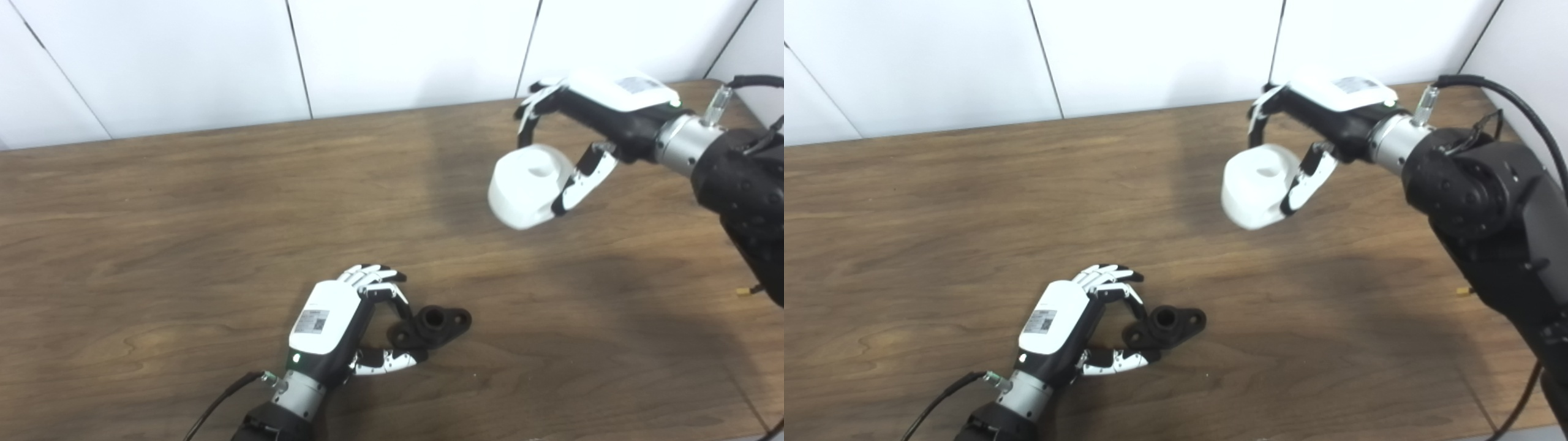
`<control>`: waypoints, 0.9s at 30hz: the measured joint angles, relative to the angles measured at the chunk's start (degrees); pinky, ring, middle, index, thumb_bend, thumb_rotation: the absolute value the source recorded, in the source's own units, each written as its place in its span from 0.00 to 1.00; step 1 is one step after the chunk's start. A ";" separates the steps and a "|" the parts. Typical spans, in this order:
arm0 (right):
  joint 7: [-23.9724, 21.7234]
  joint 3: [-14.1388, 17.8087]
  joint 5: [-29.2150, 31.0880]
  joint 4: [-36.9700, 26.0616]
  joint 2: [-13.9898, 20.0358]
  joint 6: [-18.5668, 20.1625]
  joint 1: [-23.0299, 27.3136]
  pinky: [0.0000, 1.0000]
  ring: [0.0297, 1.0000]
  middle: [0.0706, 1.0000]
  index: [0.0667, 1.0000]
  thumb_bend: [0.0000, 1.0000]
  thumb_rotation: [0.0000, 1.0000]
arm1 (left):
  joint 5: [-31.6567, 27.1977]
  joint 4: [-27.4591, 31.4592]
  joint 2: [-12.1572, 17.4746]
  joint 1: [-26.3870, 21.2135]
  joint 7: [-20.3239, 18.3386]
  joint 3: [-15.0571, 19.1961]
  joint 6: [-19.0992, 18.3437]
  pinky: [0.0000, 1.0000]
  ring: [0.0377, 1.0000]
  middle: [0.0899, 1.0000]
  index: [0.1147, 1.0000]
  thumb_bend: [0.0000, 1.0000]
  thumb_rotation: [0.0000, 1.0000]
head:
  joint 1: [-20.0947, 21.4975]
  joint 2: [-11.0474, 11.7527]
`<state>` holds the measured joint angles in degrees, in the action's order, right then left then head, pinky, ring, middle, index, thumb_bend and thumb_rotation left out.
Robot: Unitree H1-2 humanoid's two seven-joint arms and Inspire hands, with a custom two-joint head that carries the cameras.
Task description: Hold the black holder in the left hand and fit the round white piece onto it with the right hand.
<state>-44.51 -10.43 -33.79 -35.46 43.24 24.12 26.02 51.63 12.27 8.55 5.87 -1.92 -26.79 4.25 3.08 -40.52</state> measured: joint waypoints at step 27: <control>-8.44 -4.91 0.63 -9.86 -7.37 2.04 0.79 0.77 0.94 0.80 0.45 0.52 0.13 | 0.33 0.10 -0.28 -1.59 -1.59 -0.49 -1.18 0.84 0.84 0.77 0.42 0.52 0.06 | 0.35 -3.34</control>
<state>-52.95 -15.34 -33.15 -45.32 35.87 26.17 26.81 51.96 12.37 8.26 4.28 -3.51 -27.28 3.08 3.43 -43.86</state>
